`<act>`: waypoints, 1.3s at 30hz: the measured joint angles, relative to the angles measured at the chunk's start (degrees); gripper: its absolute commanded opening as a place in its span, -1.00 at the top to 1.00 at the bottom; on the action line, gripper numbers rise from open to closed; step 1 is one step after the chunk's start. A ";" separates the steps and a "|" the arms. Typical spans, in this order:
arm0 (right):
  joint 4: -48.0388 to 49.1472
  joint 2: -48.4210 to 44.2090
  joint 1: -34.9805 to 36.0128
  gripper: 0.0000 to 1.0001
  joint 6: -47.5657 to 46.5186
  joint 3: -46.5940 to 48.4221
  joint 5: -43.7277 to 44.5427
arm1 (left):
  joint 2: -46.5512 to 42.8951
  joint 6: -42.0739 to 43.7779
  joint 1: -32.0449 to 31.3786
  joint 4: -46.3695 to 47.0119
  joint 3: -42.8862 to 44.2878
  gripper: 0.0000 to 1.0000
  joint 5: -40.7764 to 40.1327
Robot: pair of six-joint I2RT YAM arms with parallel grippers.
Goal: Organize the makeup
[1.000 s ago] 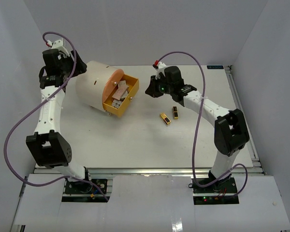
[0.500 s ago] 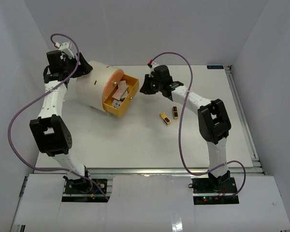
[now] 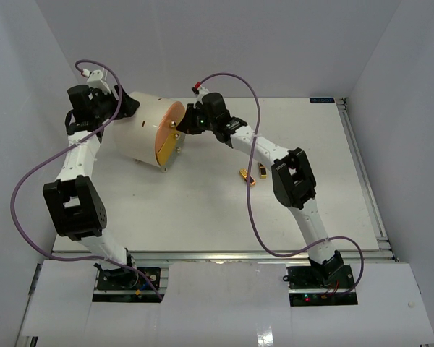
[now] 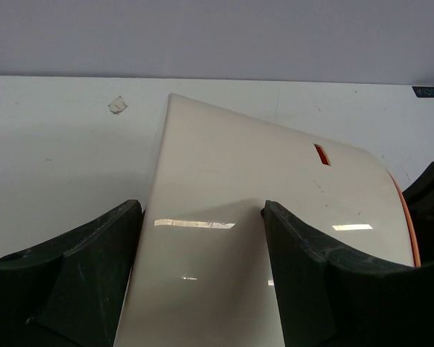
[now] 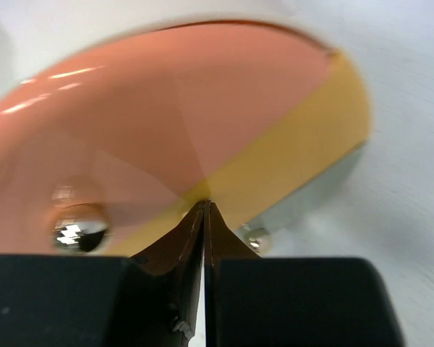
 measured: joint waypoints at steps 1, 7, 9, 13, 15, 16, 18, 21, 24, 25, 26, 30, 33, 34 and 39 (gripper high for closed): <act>0.76 0.05 0.63 0.85 0.35 0.13 -0.55 | -0.16 0.00 0.00 0.76 -0.57 -0.55 0.00; 2.83 0.75 1.00 0.85 1.52 0.15 -3.35 | -0.36 -0.54 0.48 3.70 -2.08 -0.56 0.13; 3.27 0.98 0.91 0.85 1.55 0.15 -3.75 | -0.36 -0.77 0.55 3.94 -2.14 -0.58 0.10; 4.81 1.04 0.24 0.78 0.13 -0.71 -6.09 | -0.38 -1.33 0.57 3.93 -2.15 -0.62 -0.09; 6.63 0.55 -0.32 0.66 -1.57 -2.76 -7.63 | -0.39 -1.81 0.52 3.85 -2.13 -0.64 -0.21; 7.62 -0.27 -0.65 0.58 -2.53 -4.51 -8.25 | -0.40 -2.15 0.49 3.67 -2.13 -0.64 -0.16; 9.69 -2.11 -1.52 0.36 -4.77 -8.08 -10.05 | -0.41 -2.86 0.34 3.32 -2.03 -0.64 -0.16; 11.72 -6.50 -3.14 0.14 -8.70 -16.01 -15.53 | -0.38 -3.64 0.05 2.14 -1.46 -0.65 -0.55; 13.53 -7.92 -4.61 0.04 -11.87 -19.57 -19.73 | -0.35 -4.09 -0.08 0.96 -0.88 -0.65 -0.82; 14.06 -8.00 -5.05 0.03 -12.67 -20.32 -20.82 | -0.33 -4.22 -0.10 0.66 -0.73 -0.65 -0.89; 14.59 -8.07 -5.50 -0.01 -13.48 -21.07 -21.91 | -0.30 -4.35 -0.13 0.36 -0.58 -0.65 -0.95; 16.56 -6.43 -5.76 -0.26 -14.20 -21.86 -25.01 | -0.28 -4.70 -0.13 -0.10 -0.40 -0.66 -0.96; 17.43 -3.07 -5.42 -0.29 -14.12 -20.17 -26.76 | -0.21 -4.81 -0.13 -0.45 -0.22 -0.66 -0.93; 17.52 -1.50 -5.40 -0.28 -14.11 -19.06 -27.20 | -0.17 -4.84 -0.13 -0.54 -0.15 -0.66 -0.92; 17.31 6.35 -5.04 -0.23 -13.55 -13.38 -28.39 | -0.12 -4.97 -0.13 -0.64 -0.09 -0.66 -0.84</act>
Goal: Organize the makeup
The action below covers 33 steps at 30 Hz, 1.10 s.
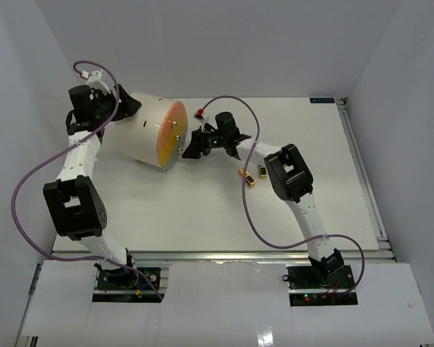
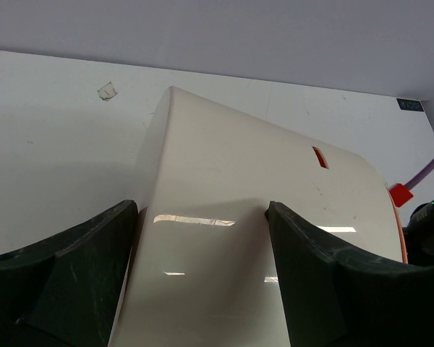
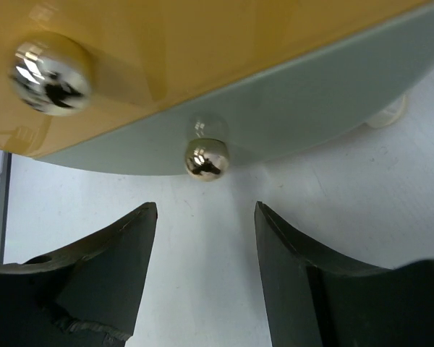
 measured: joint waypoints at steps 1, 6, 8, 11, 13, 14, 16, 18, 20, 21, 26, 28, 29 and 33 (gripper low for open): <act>-0.06 1.16 0.04 -0.23 0.40 0.78 -0.13 | 0.00 -0.01 0.00 0.00 0.00 -0.66 0.01; 0.48 6.28 0.18 -0.23 3.26 6.66 -0.24 | 0.00 0.01 0.00 0.02 0.00 -0.66 0.08; 0.94 6.86 0.39 -0.23 4.28 7.69 -0.24 | 0.00 0.01 0.00 0.02 -0.01 -0.66 0.09; 1.87 6.92 0.54 -0.23 5.26 8.51 -0.27 | 0.00 0.01 0.00 0.02 -0.02 -0.66 0.12; 2.49 6.92 0.72 -0.21 5.68 8.91 -0.25 | 0.00 -0.01 0.00 0.02 -0.02 -0.66 0.14; 2.80 6.92 0.82 -0.17 5.84 9.02 -0.25 | 0.00 -0.01 0.00 0.03 -0.02 -0.66 0.14; 3.01 6.93 0.99 -0.10 6.14 9.13 -0.13 | 0.00 -0.01 0.00 0.04 -0.02 -0.66 0.16; 3.02 6.96 0.99 0.04 6.43 9.16 -0.01 | 0.00 -0.03 0.00 0.04 -0.04 -0.66 0.16; 3.11 6.97 1.01 0.27 6.93 9.17 0.07 | 0.00 -0.07 0.00 0.13 -0.12 -0.65 0.18; 3.16 6.98 1.02 0.37 7.22 9.17 0.12 | -0.01 -0.09 0.00 0.26 -0.21 -0.65 0.19; 3.98 7.01 1.07 0.66 8.14 8.92 -0.65 | -0.07 -0.35 0.00 1.23 -0.81 -0.65 0.35; 4.90 6.72 1.03 0.68 8.20 7.96 -0.65 | -0.07 -0.47 0.00 1.33 -0.86 -0.65 0.40; 5.52 6.33 1.03 0.68 8.23 7.08 -0.61 | -0.07 -0.51 0.00 1.34 -0.87 -0.65 0.50; 8.14 1.87 0.41 0.71 7.92 -0.91 -0.03 | -0.01 -1.28 -0.08 0.82 -0.87 -0.65 1.88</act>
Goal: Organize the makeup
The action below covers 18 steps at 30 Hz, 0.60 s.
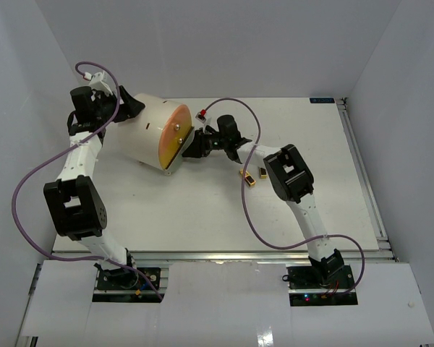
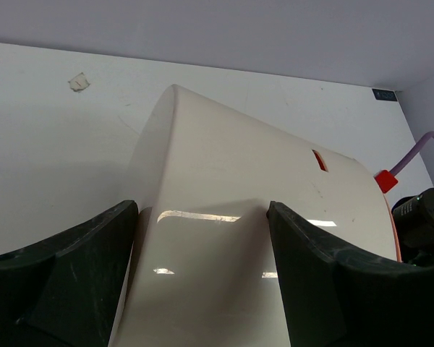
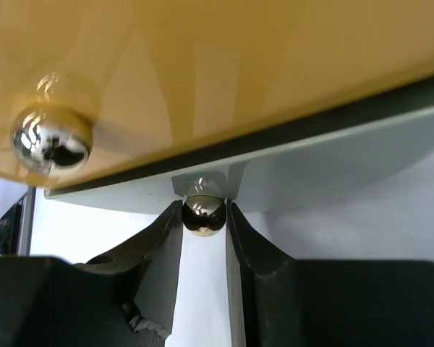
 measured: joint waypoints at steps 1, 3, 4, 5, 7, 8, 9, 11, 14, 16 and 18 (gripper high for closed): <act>0.22 -1.54 -0.17 0.71 -0.28 -2.40 -0.02 | 0.04 -0.29 -0.11 -0.26 0.00 -0.65 0.53; 0.96 -4.64 -0.92 0.71 -0.83 -7.52 -0.51 | 0.12 -0.68 -0.26 -0.57 0.04 -0.65 1.18; 1.40 -6.11 -1.39 0.71 -1.02 -9.94 -0.76 | 0.18 -0.84 -0.29 -0.66 0.08 -0.65 1.40; 1.85 -7.45 -1.89 0.71 -1.18 -12.17 -1.11 | 0.31 -1.03 -0.28 -0.75 0.21 -0.65 1.57; 2.32 -9.73 -2.74 0.71 -1.35 -15.85 -2.16 | 0.68 -1.42 -0.22 -1.01 0.63 -0.65 1.92; 2.65 -10.44 -3.11 0.70 -1.41 -17.05 -2.53 | 0.79 -1.60 -0.20 -1.18 0.81 -0.66 1.99; 2.93 -11.01 -3.48 0.70 -1.42 -18.10 -2.85 | 0.88 -1.72 -0.17 -1.41 1.02 -0.66 2.01; 3.51 -11.82 -3.97 0.69 -1.42 -19.72 -3.49 | 0.95 -1.76 -0.17 -2.21 1.59 -0.66 1.87; 4.29 -12.21 -4.04 0.64 -1.38 -20.87 -3.83 | 0.93 -1.69 -0.26 -3.73 2.42 -0.67 0.90; 5.06 -12.50 -4.03 0.60 -1.28 -21.77 -3.80 | 0.47 -1.52 -0.32 -4.63 2.71 -0.69 -0.69; 5.47 -13.19 -4.04 0.54 -1.23 -22.92 -3.78 | -0.61 -1.14 -0.59 -5.63 2.71 -0.71 -3.06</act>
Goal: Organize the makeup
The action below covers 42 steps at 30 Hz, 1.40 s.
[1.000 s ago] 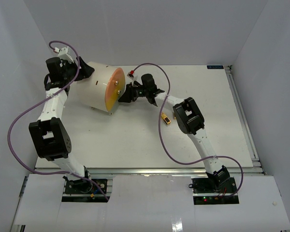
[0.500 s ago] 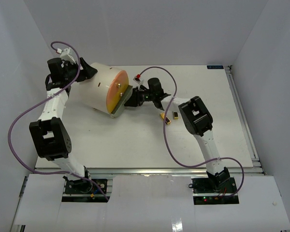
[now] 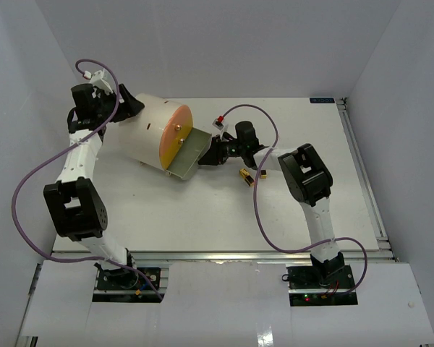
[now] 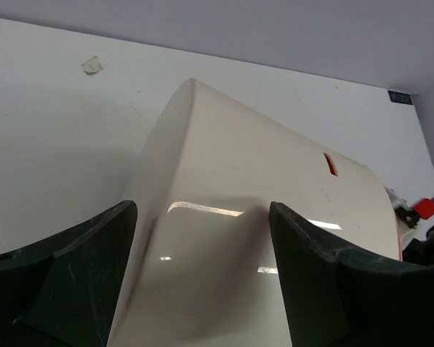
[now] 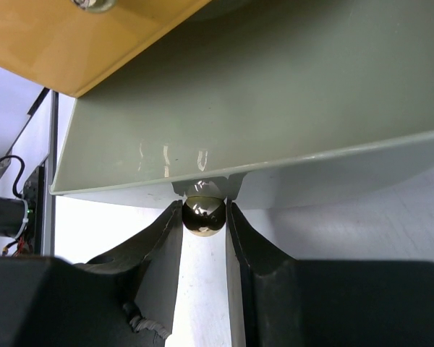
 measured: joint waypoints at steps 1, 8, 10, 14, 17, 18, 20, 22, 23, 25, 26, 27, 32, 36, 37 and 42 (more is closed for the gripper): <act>0.05 -0.34 -0.01 0.51 -0.01 -0.51 0.04 | -0.66 0.27 -0.15 -0.51 -0.04 -0.72 -1.37; -0.24 -0.97 -0.36 -0.04 -0.76 -1.27 -0.01 | -8.95 0.64 0.06 -0.34 -1.31 -0.75 -8.31; -0.51 -1.00 -0.50 -0.37 -1.23 -1.27 -0.32 | -11.52 0.52 0.04 0.30 -1.31 -0.76 -8.60; -3.34 -1.90 -0.74 -0.58 -3.01 -1.30 -0.80 | -15.32 -0.25 0.00 1.08 -1.35 -0.75 -7.29; -7.00 -4.63 -1.48 -0.60 -5.67 -1.41 -1.01 | -17.44 -1.02 -1.03 0.95 -1.99 -0.74 -5.00; -8.31 -6.00 -1.91 -0.60 -6.76 -1.49 -1.08 | -18.16 -1.23 -1.61 0.67 -2.34 -0.74 -4.29; -11.87 -9.44 -2.92 -0.60 -9.36 -1.73 -1.18 | -19.77 -1.59 -5.10 0.17 -3.77 -0.73 -4.52; -15.82 -14.23 -4.34 -0.62 -12.72 -2.56 -1.00 | -21.62 -2.11 -10.71 -0.06 -6.03 -0.73 -5.33; -17.74 -17.02 -5.18 -0.62 -14.51 -3.37 -0.84 | -22.78 -2.61 -14.45 -0.36 -7.64 -0.71 -5.76; -22.26 -23.20 -7.14 -0.64 -18.24 -5.40 -0.34 | -24.96 -4.00 -21.39 -0.91 -11.23 -0.69 -6.55; -24.91 -25.97 -8.13 -0.65 -19.99 -5.96 0.06 | -25.77 -5.07 -24.34 -1.34 -12.63 -0.68 -6.81; -27.52 -28.47 -9.06 -0.66 -21.62 -6.34 0.48 | -26.51 -6.28 -27.19 -1.77 -13.93 -0.68 -7.06; -36.30 -38.76 -16.31 -0.67 -26.44 -11.06 1.46 | -26.12 -12.39 -41.11 -1.49 -16.88 -0.70 -14.16; -41.02 -43.68 -25.89 -0.67 -27.53 -17.19 1.43 | -19.03 -18.87 -52.38 0.44 -17.04 -0.72 -21.68; -41.99 -44.15 -28.77 -0.67 -27.73 -18.18 1.44 | -16.53 -20.34 -54.35 0.43 -16.98 -0.76 -23.19; -45.16 -44.09 -37.93 -0.67 -28.09 -19.09 1.80 | 0.01 -27.94 -59.66 -5.17 -11.06 -0.94 -32.22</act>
